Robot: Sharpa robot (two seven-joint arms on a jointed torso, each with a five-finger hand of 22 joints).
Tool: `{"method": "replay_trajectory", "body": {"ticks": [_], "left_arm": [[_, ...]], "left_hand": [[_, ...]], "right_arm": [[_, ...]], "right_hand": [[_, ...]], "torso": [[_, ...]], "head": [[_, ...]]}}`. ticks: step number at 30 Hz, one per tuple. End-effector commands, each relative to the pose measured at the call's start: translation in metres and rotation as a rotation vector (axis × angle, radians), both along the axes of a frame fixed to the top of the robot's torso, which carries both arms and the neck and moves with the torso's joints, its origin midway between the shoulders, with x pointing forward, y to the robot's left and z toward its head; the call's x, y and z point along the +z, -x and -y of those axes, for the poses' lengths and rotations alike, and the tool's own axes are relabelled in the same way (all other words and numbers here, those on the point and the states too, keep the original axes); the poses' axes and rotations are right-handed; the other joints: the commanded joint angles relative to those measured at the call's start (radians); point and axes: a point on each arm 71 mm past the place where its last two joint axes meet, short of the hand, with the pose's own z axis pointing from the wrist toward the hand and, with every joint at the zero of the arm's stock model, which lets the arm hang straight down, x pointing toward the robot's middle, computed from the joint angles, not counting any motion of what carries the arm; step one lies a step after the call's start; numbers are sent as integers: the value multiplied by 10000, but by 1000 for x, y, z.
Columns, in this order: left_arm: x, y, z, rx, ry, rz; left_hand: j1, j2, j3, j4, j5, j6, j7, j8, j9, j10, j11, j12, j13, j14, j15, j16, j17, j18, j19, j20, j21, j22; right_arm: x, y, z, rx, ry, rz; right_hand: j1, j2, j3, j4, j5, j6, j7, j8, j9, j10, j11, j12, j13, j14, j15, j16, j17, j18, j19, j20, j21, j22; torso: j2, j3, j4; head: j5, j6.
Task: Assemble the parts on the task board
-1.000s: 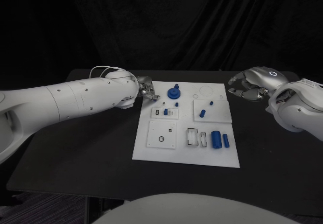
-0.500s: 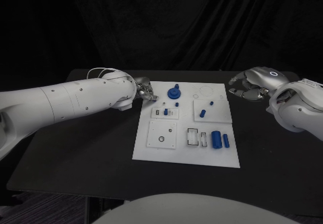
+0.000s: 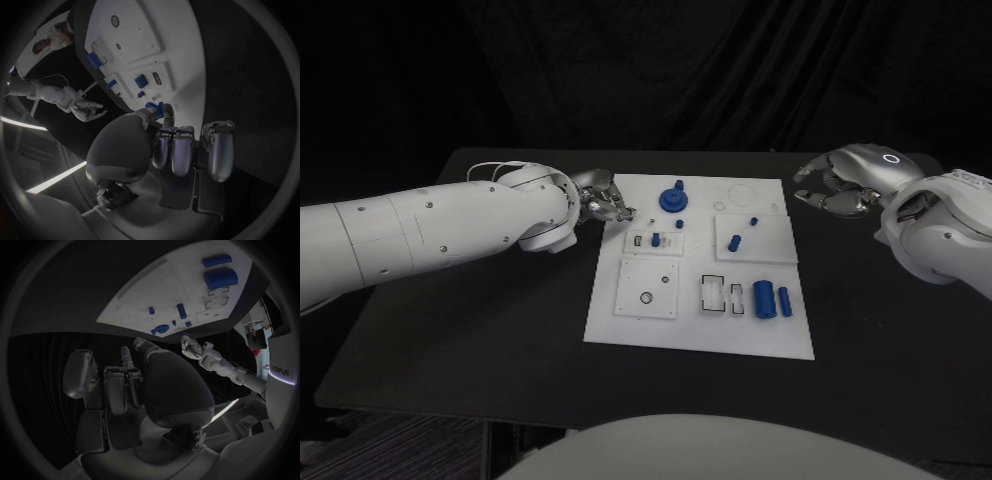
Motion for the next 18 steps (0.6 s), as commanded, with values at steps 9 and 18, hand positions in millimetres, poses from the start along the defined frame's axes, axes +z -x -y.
{"method": "replay_trajectory", "body": {"ticks": [9,18], "left_arm": [[0,12,8,241,228,-365],[-4,14,14,91,158,-566]], "left_hand": [[-230,-119,63,142,2,36,-23,113,264,1059,42,-42,2634,1021,28,26,2635,51,193,21,-76,1919],[-249,-111,59,152,-1,34,-22,116,263,1059,45,-42,2634,1021,29,26,2635,55,182,22,-91,1910]], "right_arm": [[-1,0,2,-211,27,-44],[-1,0,2,-199,19,-30]], "right_hand": [[58,36,49,-2,32,62,-2,-52,-13,1041,40,26,2635,1047,33,29,2635,155,-50,-37,-43,1589],[58,36,49,-2,32,62,-2,-52,-13,1041,40,26,2635,1047,33,29,2635,155,-50,-37,-43,1589]], "torso": [[-11,10,8],[-29,0,-40]], "head": [[9,-2],[88,-2]]}}
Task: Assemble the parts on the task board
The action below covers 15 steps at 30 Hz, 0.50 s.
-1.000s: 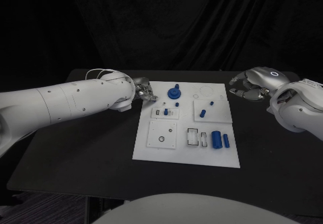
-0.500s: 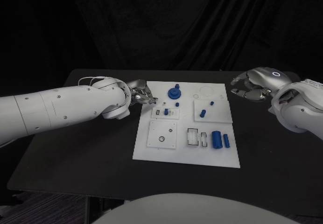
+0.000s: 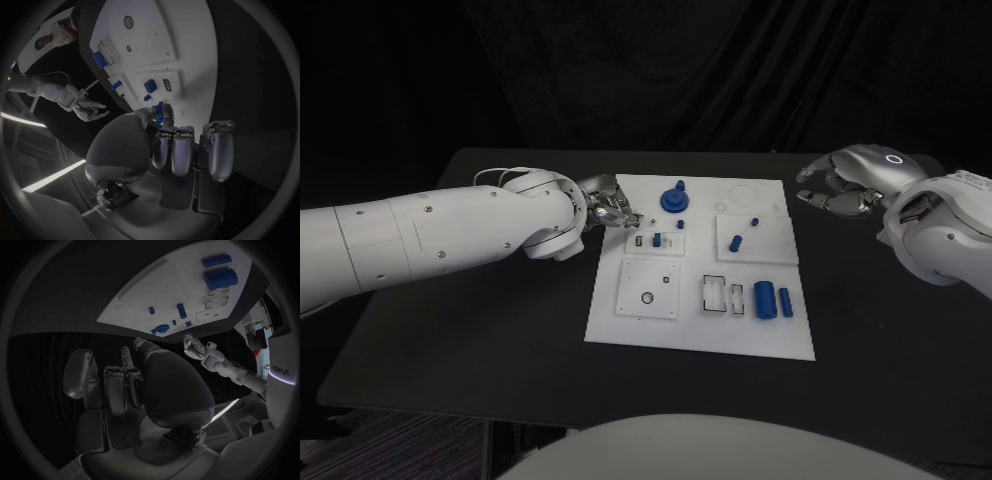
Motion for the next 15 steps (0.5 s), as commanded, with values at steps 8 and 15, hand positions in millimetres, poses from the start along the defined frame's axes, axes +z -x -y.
{"method": "replay_trajectory", "body": {"ticks": [8,15], "left_arm": [[-11,5,5,-251,-297,-341],[-20,8,6,-349,-441,-418]], "left_hand": [[-159,34,-2,85,-6,30,-17,41,266,1059,50,-42,2634,1021,32,26,2635,59,171,23,-67,1902],[-183,41,-10,96,-9,30,-15,46,267,1059,52,-42,2634,1021,34,26,2635,57,176,24,-62,1906]], "right_arm": [[-1,0,1,-159,16,-18],[-1,0,1,-155,19,-24]], "right_hand": [[58,36,50,-3,32,62,-2,-52,-14,1041,40,26,2628,1047,33,29,2635,155,-50,-37,-43,1591],[58,36,50,-3,32,62,-2,-52,-14,1041,40,26,2628,1047,33,29,2635,155,-50,-37,-43,1591]], "torso": [[28,-29,-10],[28,-14,-13]], "head": [[23,-2],[3,-2]]}}
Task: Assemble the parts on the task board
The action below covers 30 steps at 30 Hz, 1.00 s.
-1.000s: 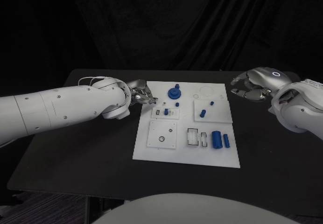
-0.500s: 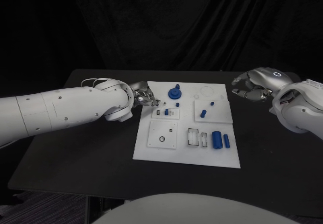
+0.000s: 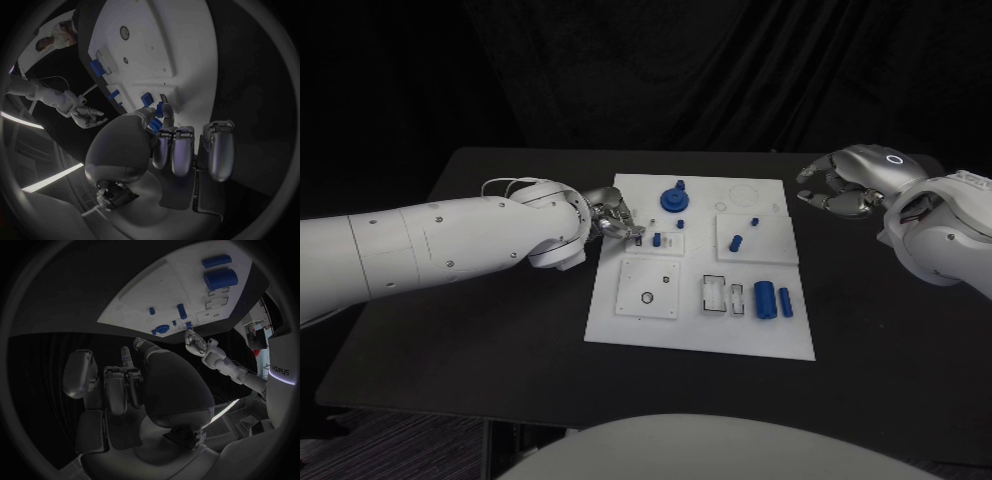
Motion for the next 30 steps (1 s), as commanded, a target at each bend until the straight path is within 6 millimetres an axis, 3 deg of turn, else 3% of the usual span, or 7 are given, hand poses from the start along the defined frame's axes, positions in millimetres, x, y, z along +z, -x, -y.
{"method": "replay_trajectory", "body": {"ticks": [1,11,22,30], "left_arm": [[-3,2,2,-218,-179,-19],[-8,4,1,-242,-209,-115],[-13,6,1,-284,-237,-252],[-15,7,0,-288,-199,-260]], "left_hand": [[-87,24,17,68,-9,31,-16,46,271,1059,52,-42,2634,1021,34,26,2635,58,176,25,-26,1906],[-108,26,9,74,-11,33,-15,52,273,1059,54,-42,2634,1021,35,26,2635,62,166,25,-41,1898],[-119,34,7,75,-10,33,-16,57,273,1059,54,-42,2634,1021,37,26,2635,65,158,26,-52,1892],[-122,44,10,70,-8,31,-20,61,273,1059,53,-42,2634,1021,38,26,2635,66,156,27,-56,1891]], "right_arm": [[-1,0,1,-164,23,-27],[-1,0,1,-162,33,-45],[-2,0,1,-167,36,-55],[-2,0,2,-179,40,-62]], "right_hand": [[58,36,50,-3,32,62,-2,-52,-16,1041,40,26,2629,1047,33,29,2635,155,-50,-37,-43,1591],[58,36,50,-3,32,62,-2,-52,-16,1041,40,26,2629,1047,33,29,2635,155,-50,-37,-43,1591],[58,36,50,-3,32,62,-2,-52,-16,1041,40,26,2629,1047,33,29,2635,155,-50,-37,-43,1591],[43,37,61,-13,30,75,0,-55,-40,1041,43,26,2629,1047,35,29,2635,155,-48,-36,-54,1591]], "torso": [[7,6,9],[5,-18,20],[0,12,25],[3,9,10]], "head": [[-20,-2],[8,-2],[0,-2],[20,-2]]}}
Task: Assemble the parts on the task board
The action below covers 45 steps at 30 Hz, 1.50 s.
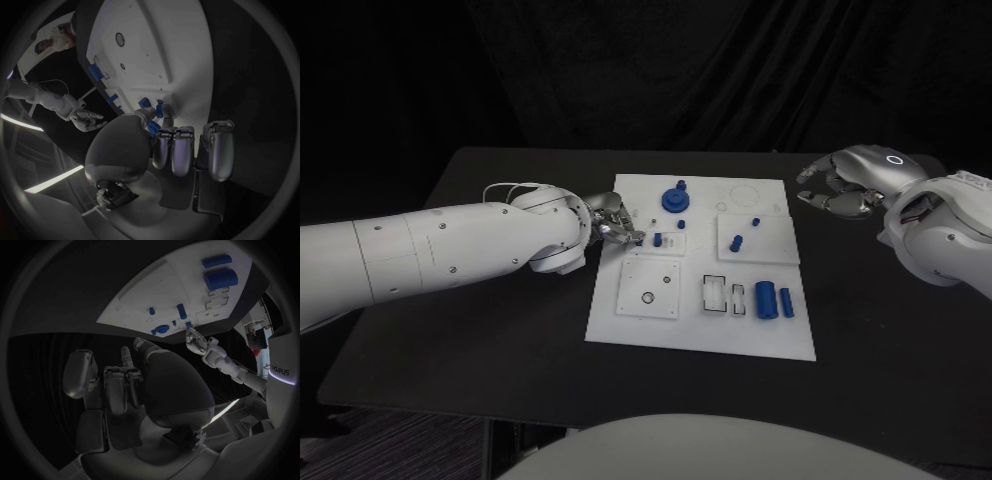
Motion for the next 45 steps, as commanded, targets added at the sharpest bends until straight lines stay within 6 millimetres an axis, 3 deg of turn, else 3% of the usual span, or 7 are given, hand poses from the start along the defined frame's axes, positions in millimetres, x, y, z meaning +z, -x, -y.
{"method": "replay_trajectory", "body": {"ticks": [1,22,30,35,45], "left_arm": [[-7,4,0,-149,-34,-226],[-8,7,-1,-222,-82,-381],[-9,6,0,-243,-156,-463],[-10,5,1,-250,-215,-527],[-12,5,0,-267,-357,-705]], "left_hand": [[-80,4,11,69,-8,32,-21,61,266,1059,53,-42,2634,1021,38,26,2635,66,154,27,-58,1889],[-77,-1,7,46,-8,33,-26,72,267,1059,50,-42,2634,1021,39,26,2635,71,141,28,-77,1880],[-103,19,4,59,-8,23,-20,72,262,1059,53,-42,2634,1021,40,26,2635,76,127,30,-97,1869],[-631,101,-201,436,-28,-116,75,-116,155,1059,129,-42,2634,1021,97,26,2635,85,102,75,-151,1859],[-1992,212,-1206,479,-47,-63,183,-446,-16,1059,231,-42,2634,1021,192,26,2635,105,64,172,-251,1847]], "right_arm": [[-1,0,1,-171,32,-44],[-2,0,1,-184,53,-79],[-2,0,1,-177,60,-97],[-2,0,1,-179,68,-110],[-2,0,1,-225,-22,-200]], "right_hand": [[43,37,62,-14,30,75,0,-55,-8,1041,44,26,2632,1047,35,29,2635,155,-48,-36,-54,1592],[43,37,62,-14,30,75,0,-55,-8,1041,44,26,2632,1047,35,29,2635,155,-48,-36,-54,1592],[43,37,62,-14,30,75,0,-55,-8,1041,44,26,2632,1047,35,29,2635,155,-48,-36,-54,1592],[29,40,68,-17,29,82,-1,-57,-25,1041,42,26,2632,1047,35,29,2635,158,-52,-36,-71,1588],[29,40,68,-17,29,82,-1,-57,-25,1041,42,26,2632,1047,35,29,2635,158,-52,-36,-71,1588]], "torso": [[3,-1,-14],[3,-5,20],[-2,1,-4],[4,11,-14],[9,7,-16]], "head": [[12,-2],[24,-2],[54,-2],[56,-2],[59,-2]]}}
